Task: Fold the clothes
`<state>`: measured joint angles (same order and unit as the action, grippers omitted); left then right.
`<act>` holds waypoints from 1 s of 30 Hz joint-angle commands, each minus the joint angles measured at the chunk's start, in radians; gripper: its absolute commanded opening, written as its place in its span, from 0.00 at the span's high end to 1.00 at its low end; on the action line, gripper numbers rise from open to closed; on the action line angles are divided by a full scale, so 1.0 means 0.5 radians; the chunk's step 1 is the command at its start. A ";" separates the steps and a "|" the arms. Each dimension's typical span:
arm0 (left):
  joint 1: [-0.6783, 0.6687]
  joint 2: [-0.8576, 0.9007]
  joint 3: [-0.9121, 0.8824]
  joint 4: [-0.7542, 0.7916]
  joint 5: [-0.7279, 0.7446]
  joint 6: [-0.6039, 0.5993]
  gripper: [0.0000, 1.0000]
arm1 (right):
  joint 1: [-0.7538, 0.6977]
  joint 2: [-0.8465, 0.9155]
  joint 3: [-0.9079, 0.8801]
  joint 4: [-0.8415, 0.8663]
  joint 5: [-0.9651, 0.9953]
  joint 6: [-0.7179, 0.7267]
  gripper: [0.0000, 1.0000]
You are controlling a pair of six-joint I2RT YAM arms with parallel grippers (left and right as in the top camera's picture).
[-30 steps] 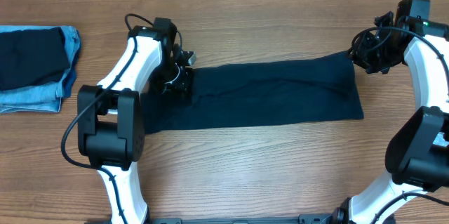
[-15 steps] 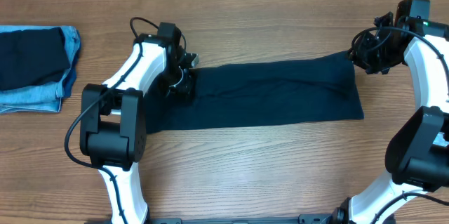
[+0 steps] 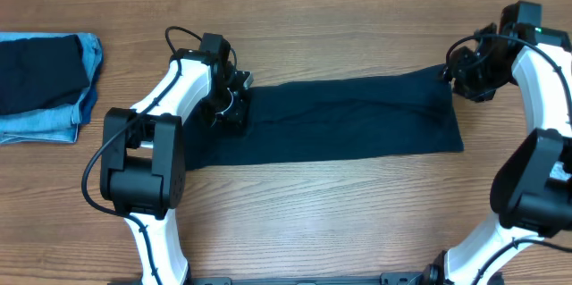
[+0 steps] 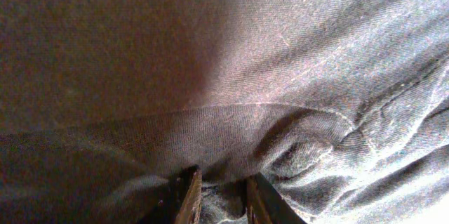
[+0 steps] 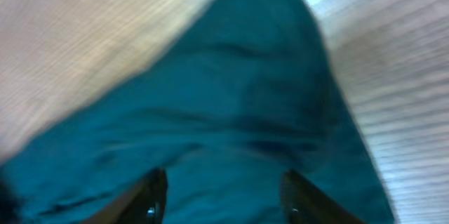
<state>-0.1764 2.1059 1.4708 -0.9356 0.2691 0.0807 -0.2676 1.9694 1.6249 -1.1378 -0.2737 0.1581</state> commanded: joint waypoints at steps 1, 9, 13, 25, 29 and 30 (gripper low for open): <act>-0.002 -0.001 -0.064 -0.026 -0.014 -0.005 0.74 | -0.008 0.074 0.019 -0.127 0.285 0.043 0.37; -0.002 -0.001 -0.064 -0.016 -0.014 -0.005 0.75 | -0.011 0.079 -0.027 -0.276 0.198 0.187 0.24; -0.003 -0.001 -0.064 -0.011 -0.013 -0.005 0.75 | -0.019 0.079 -0.163 -0.077 -0.041 0.495 0.29; 0.002 -0.001 -0.064 -0.033 -0.071 -0.005 0.76 | -0.034 0.079 -0.468 0.453 -0.063 0.975 0.42; 0.011 -0.001 -0.064 -0.056 -0.086 -0.005 0.77 | -0.040 0.079 -0.468 0.538 0.021 1.048 0.51; 0.011 -0.001 -0.064 -0.061 -0.086 -0.005 0.77 | -0.040 0.079 -0.468 0.557 0.023 1.048 0.55</act>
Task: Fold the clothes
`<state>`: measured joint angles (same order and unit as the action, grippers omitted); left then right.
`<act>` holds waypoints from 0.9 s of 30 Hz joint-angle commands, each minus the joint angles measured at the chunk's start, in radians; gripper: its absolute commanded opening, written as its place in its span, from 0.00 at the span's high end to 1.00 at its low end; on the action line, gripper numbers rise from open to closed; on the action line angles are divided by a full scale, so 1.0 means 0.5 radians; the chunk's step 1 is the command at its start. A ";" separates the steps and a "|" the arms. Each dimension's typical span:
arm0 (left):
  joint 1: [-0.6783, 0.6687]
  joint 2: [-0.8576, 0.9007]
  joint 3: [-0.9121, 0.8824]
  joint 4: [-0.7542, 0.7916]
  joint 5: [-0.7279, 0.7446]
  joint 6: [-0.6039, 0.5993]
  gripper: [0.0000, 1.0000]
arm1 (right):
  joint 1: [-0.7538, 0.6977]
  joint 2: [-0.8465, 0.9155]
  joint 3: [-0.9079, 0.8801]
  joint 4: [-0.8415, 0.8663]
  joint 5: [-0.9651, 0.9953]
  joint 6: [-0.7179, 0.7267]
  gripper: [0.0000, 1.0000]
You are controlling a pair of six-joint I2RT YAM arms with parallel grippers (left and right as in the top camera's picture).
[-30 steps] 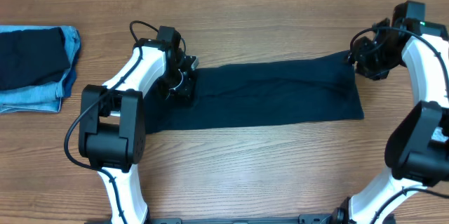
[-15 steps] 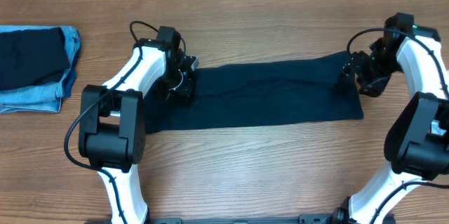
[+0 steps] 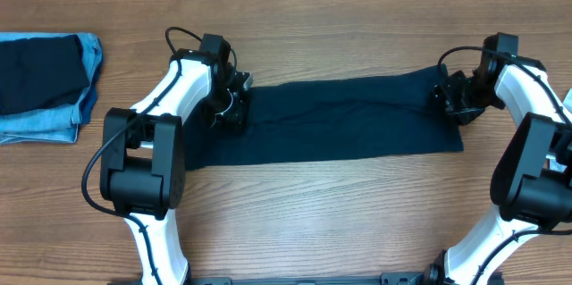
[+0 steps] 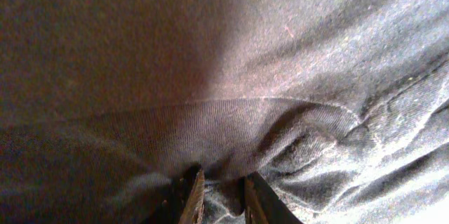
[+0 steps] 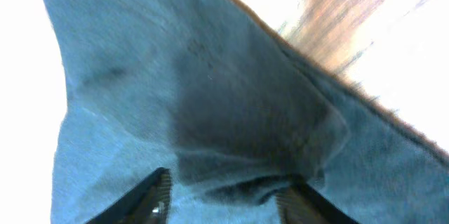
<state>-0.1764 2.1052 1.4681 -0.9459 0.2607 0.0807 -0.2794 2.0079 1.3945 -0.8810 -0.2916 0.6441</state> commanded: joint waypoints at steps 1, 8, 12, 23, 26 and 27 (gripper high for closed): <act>0.011 0.001 -0.059 -0.042 -0.069 -0.005 0.77 | -0.018 0.002 -0.008 0.061 0.066 0.076 0.60; 0.011 0.001 -0.059 -0.040 -0.069 -0.005 0.76 | -0.027 0.002 -0.008 0.034 0.159 0.074 0.65; 0.011 0.001 -0.059 -0.040 -0.069 -0.005 0.76 | -0.034 0.002 -0.008 0.033 0.397 0.073 0.81; 0.011 0.001 -0.059 -0.021 -0.069 -0.005 0.75 | -0.111 0.002 0.004 0.508 0.092 -0.460 0.96; 0.011 0.001 -0.059 -0.021 -0.069 -0.005 0.75 | -0.114 0.002 0.004 0.723 -0.251 -0.683 0.96; 0.012 0.001 -0.059 -0.021 -0.069 -0.005 0.75 | -0.114 0.002 0.004 0.793 -0.387 -0.754 0.96</act>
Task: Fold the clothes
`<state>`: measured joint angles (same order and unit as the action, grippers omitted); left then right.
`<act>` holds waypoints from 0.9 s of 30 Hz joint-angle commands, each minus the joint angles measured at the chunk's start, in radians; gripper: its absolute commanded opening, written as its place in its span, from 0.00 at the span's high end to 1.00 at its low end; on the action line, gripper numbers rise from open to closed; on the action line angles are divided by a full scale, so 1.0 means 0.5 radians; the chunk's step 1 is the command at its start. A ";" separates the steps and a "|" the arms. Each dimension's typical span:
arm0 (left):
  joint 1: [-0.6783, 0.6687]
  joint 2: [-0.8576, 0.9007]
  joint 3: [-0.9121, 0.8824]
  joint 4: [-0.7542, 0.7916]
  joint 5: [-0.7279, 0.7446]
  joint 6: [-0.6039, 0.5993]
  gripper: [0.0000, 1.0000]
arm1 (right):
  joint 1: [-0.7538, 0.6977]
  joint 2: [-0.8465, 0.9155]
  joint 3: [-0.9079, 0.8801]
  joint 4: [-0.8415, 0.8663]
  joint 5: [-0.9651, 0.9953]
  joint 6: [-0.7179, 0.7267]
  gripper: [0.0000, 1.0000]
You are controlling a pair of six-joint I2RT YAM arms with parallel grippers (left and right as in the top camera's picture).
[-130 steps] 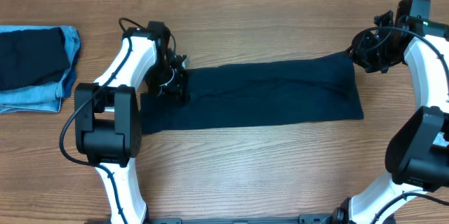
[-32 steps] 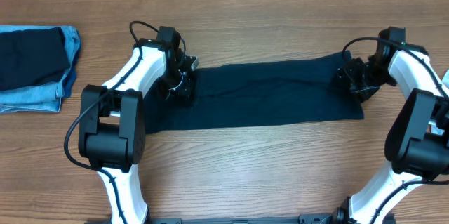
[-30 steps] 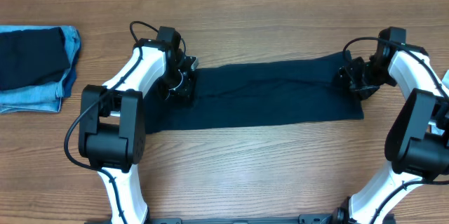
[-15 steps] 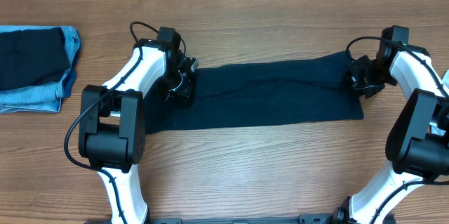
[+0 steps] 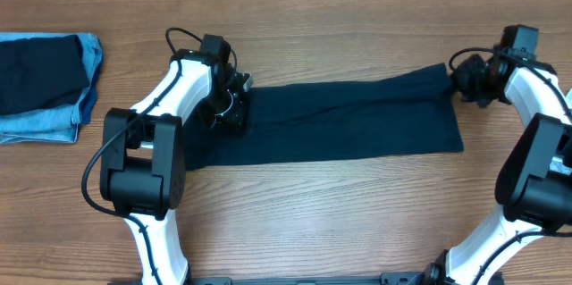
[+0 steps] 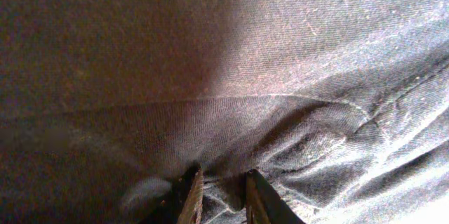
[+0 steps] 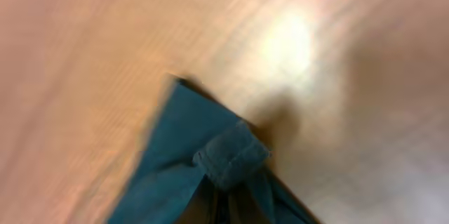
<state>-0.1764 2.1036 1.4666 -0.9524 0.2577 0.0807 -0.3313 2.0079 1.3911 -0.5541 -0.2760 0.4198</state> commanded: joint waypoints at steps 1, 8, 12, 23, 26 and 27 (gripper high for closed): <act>0.011 0.004 -0.056 -0.008 -0.063 -0.005 0.75 | -0.010 0.002 0.011 0.183 -0.504 -0.350 0.96; 0.011 0.004 -0.056 -0.009 -0.063 -0.005 0.75 | -0.016 -0.001 0.011 0.450 -0.821 -0.545 0.96; 0.011 0.004 -0.056 -0.008 -0.063 -0.005 0.73 | -0.044 -0.009 0.079 0.699 -1.039 -0.437 0.95; 0.011 0.004 -0.056 -0.021 -0.058 -0.013 0.73 | -0.050 -0.009 0.179 0.247 -0.819 -0.652 0.96; 0.012 0.004 -0.056 -0.021 -0.058 -0.013 0.73 | -0.060 -0.009 0.179 0.000 -0.690 -0.655 0.96; 0.012 0.004 -0.056 -0.021 -0.058 -0.013 0.73 | -0.065 -0.009 0.179 -0.072 -0.654 -0.655 0.96</act>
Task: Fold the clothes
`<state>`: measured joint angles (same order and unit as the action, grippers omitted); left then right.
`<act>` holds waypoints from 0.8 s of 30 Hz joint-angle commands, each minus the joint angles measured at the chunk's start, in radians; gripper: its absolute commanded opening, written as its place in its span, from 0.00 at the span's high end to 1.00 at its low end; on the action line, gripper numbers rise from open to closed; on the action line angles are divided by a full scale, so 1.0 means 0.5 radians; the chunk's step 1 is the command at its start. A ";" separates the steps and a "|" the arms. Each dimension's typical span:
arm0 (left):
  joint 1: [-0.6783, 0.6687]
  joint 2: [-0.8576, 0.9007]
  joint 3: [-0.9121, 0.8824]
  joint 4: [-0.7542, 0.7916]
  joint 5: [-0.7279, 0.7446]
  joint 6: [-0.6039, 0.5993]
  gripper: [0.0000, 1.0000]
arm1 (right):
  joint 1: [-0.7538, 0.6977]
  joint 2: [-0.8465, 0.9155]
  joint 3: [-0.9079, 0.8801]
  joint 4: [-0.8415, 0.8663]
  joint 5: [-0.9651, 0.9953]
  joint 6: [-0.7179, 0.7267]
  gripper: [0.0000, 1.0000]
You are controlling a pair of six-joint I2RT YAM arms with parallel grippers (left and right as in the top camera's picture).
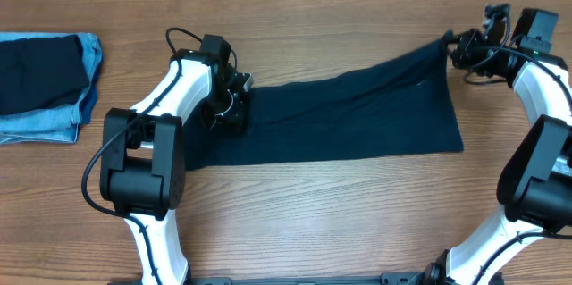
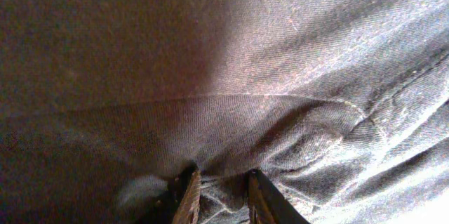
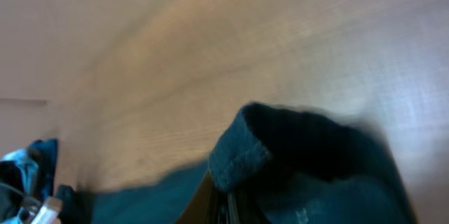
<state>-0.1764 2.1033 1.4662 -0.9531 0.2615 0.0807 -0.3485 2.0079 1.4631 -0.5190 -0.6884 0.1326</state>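
A dark navy garment (image 1: pixel 349 115) lies stretched across the middle of the wooden table. My left gripper (image 1: pixel 234 106) is shut on a bunched fold at its left end; in the left wrist view that gripper (image 2: pixel 219 197) has dark cloth (image 2: pixel 280 76) pinched between its fingers. My right gripper (image 1: pixel 458 46) is shut on the garment's far right corner and holds it raised off the table. The right wrist view shows the hemmed corner (image 3: pixel 242 150) clamped at my right gripper (image 3: pixel 223 199).
A folded stack of dark and light-blue denim clothes (image 1: pixel 45 84) sits at the table's left edge. Bare wooden tabletop (image 1: pixel 340 222) lies in front of the garment.
My right gripper, still shut on the garment's far right corner, has moved up and toward the table's back, lifting that corner. The left gripper has not moved.
My left gripper stayed shut on the garment's left end throughout. My right gripper was first open near the far right corner, then open over the cloth there, then shut on the corner, and now holds it raised toward the back.
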 commanded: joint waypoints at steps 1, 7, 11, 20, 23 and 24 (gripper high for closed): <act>0.011 0.005 -0.055 -0.021 -0.066 -0.013 0.73 | -0.037 -0.009 0.035 -0.210 0.211 -0.080 0.96; 0.011 0.005 -0.055 -0.020 -0.066 -0.012 0.73 | -0.109 -0.009 0.035 -0.616 0.758 -0.029 0.96; 0.011 0.005 -0.055 -0.014 -0.066 -0.012 0.73 | -0.178 -0.009 0.035 -0.632 0.894 0.041 0.95; 0.012 0.005 -0.055 -0.006 -0.066 -0.012 0.73 | -0.173 -0.009 0.035 -0.590 0.805 0.033 0.50; 0.012 0.005 -0.055 -0.007 -0.066 -0.012 0.73 | -0.171 -0.009 0.035 -0.597 0.804 0.034 0.49; 0.012 0.005 -0.055 -0.009 -0.066 -0.012 0.73 | -0.171 -0.009 0.035 -0.597 0.795 0.034 0.49</act>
<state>-0.1764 2.1033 1.4658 -0.9524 0.2615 0.0807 -0.4400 2.0079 1.4662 -0.8207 -0.2848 0.1493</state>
